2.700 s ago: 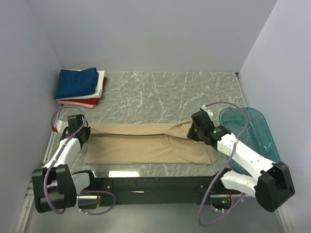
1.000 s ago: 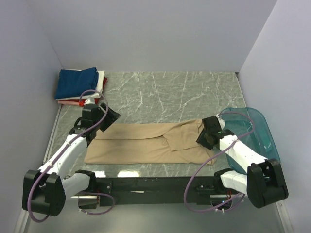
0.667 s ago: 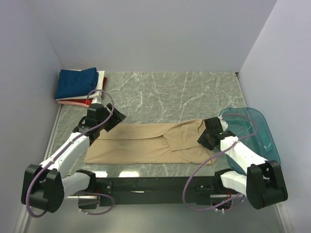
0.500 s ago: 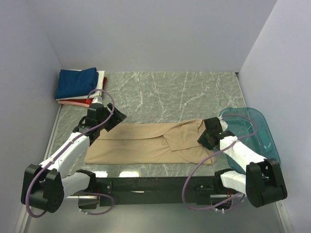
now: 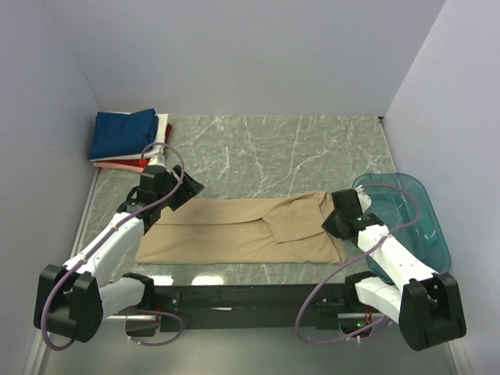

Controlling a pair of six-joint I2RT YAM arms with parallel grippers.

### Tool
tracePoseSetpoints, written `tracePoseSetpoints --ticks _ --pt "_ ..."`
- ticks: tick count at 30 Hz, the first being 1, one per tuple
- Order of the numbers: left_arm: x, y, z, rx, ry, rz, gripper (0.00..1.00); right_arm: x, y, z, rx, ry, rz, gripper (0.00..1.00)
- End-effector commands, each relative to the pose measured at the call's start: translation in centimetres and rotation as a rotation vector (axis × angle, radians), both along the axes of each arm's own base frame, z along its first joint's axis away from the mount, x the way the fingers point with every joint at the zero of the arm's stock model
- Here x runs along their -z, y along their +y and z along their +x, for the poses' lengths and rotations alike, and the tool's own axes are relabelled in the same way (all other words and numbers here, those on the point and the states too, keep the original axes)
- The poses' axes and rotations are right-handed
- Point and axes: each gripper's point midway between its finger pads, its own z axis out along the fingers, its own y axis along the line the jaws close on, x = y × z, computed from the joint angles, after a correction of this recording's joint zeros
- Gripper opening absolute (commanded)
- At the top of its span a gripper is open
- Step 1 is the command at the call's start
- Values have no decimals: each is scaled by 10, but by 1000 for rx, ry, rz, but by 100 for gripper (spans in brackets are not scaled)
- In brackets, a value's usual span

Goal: Fold and stack the t-shirts
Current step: Fold the tshirt

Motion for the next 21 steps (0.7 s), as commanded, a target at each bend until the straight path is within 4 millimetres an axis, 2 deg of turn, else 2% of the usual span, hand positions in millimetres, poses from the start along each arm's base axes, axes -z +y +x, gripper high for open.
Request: tracePoseSetpoints --ticks 1,8,21 --pt "-22 -5 9 25 -70 -8 71 -20 -7 9 22 -47 -28 0" --pt "-17 -6 7 28 -60 -9 71 -25 -5 7 -9 -61 -23 1" --pt "-15 -7 7 34 -55 -9 71 -9 3 11 -62 -18 -15 14"
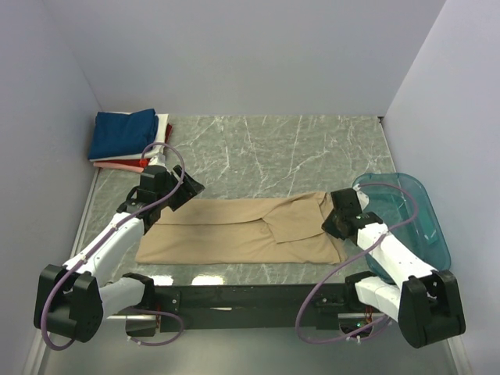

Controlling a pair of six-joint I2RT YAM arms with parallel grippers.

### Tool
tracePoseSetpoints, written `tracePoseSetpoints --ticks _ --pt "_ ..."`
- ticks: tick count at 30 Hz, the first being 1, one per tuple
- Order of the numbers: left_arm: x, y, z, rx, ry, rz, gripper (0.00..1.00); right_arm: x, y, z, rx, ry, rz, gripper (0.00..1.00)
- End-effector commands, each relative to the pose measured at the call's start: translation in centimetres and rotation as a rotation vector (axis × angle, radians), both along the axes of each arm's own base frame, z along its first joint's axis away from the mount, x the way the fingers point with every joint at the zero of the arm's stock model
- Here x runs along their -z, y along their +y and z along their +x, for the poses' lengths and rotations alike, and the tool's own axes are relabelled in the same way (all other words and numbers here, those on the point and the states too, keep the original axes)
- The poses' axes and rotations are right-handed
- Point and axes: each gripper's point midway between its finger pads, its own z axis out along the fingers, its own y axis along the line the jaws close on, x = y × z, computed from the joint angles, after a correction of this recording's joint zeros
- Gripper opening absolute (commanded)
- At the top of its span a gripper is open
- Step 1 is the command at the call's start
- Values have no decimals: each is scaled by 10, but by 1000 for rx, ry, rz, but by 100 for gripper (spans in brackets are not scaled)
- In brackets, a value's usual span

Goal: Fold and stack the t-shirts
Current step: Fold the tshirt

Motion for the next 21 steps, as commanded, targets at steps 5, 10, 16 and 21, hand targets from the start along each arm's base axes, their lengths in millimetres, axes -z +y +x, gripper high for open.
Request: tracePoseSetpoints --ticks 5,10,16,21 --pt "-14 -6 8 26 -52 -6 71 -6 5 17 -27 -36 6 15" --pt "-14 -6 8 29 -52 -7 71 -3 6 20 -40 -20 0 17" --pt "-11 -6 7 31 -45 -8 71 -2 6 21 -47 -20 -10 18" --pt "-11 -7 7 33 -45 -8 71 -2 5 24 -55 -16 -26 20"
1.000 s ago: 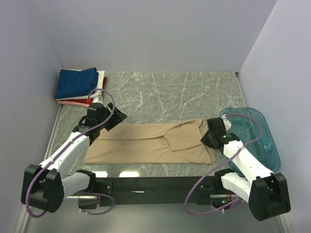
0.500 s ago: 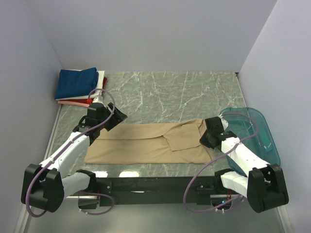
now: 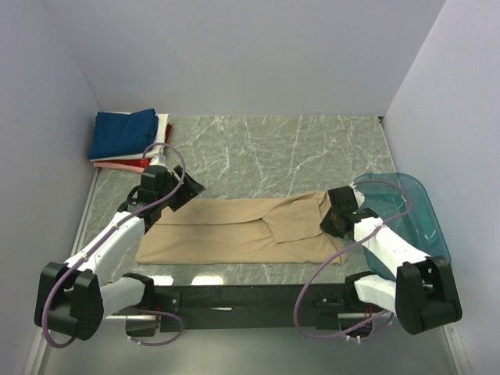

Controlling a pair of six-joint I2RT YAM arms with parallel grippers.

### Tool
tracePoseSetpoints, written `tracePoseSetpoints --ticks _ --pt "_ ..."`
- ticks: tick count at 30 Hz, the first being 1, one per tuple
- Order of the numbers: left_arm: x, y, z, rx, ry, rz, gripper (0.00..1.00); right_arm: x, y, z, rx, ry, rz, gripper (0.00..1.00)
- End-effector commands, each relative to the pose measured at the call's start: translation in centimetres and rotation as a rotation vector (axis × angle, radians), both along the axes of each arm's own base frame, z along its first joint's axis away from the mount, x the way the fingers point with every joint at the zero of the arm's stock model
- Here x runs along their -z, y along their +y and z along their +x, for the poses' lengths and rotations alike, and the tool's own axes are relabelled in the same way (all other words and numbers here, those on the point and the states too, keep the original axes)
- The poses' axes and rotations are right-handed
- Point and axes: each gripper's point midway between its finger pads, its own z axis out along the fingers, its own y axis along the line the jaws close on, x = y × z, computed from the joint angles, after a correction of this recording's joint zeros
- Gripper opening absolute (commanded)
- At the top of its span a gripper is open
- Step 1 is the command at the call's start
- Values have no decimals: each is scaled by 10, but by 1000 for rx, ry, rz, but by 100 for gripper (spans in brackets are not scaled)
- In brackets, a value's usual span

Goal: Fold and stack the t-shirts
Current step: Fold the tshirt

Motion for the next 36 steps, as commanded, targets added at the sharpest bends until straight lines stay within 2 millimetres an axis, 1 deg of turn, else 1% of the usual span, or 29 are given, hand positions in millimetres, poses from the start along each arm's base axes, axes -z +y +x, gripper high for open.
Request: tracePoseSetpoints --ticks 1,7,13,16,17,19,24,29,36 --pt "-15 -6 8 28 -54 -12 71 -16 2 20 -12 -62 -13 20" --pt "-14 -6 8 28 -54 -12 71 -19 6 24 -28 -66 -38 21" --pt "-13 -6 7 27 -52 -10 71 -18 11 24 -43 -55 -47 22" --pt "-12 -5 6 25 -51 -7 71 -18 13 23 -38 -58 -47 16" --pt "-13 -5 6 27 -52 -8 71 -19 13 21 -40 -59 -49 12" --pt "-12 -6 6 28 -52 -9 71 -21 12 20 -37 -60 -51 10" --pt "-11 -6 6 29 -50 -15 71 -18 9 13 -32 -42 -64 14" --pt "-12 -7 6 31 -53 -15 71 -10 8 9 -25 -15 -67 21" --pt "-12 -7 6 35 -53 -18 71 -5 7 6 -18 6 -82 22"
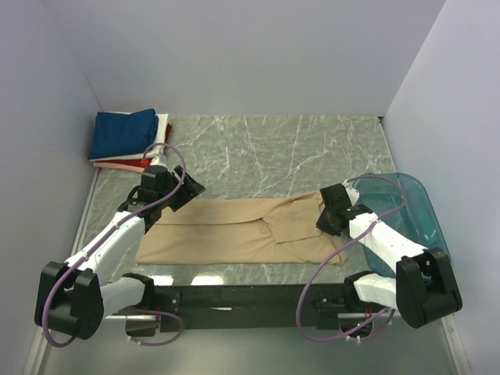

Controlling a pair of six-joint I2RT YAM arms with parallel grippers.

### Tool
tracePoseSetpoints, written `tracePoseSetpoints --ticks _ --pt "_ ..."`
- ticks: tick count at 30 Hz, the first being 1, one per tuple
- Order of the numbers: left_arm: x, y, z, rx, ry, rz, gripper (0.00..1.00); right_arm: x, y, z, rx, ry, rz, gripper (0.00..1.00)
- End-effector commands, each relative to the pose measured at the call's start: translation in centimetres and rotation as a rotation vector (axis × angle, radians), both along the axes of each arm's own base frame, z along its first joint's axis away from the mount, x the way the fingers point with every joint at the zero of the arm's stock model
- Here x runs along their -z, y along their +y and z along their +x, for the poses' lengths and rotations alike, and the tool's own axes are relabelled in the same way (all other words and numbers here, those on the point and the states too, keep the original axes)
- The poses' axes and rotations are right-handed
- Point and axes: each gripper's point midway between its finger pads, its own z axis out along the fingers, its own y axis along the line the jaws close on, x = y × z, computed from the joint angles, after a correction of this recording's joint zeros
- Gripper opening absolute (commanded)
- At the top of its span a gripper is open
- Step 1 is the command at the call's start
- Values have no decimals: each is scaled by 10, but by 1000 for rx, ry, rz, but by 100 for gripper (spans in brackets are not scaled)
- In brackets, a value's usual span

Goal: Fold and stack the t-shirts
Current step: Fold the tshirt

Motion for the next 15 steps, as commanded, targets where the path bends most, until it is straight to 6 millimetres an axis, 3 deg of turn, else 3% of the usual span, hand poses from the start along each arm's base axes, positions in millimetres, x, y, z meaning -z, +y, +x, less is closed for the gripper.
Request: tracePoseSetpoints --ticks 1,8,15 --pt "-13 -6 6 28 -57 -15 71 1 -4 1 25 4 -29 22" --pt "-12 -6 6 26 -58 -15 71 5 -4 -3 35 17 -29 17" --pt "-12 -6 5 26 -54 -18 71 -8 -3 -3 37 -12 -18 0"
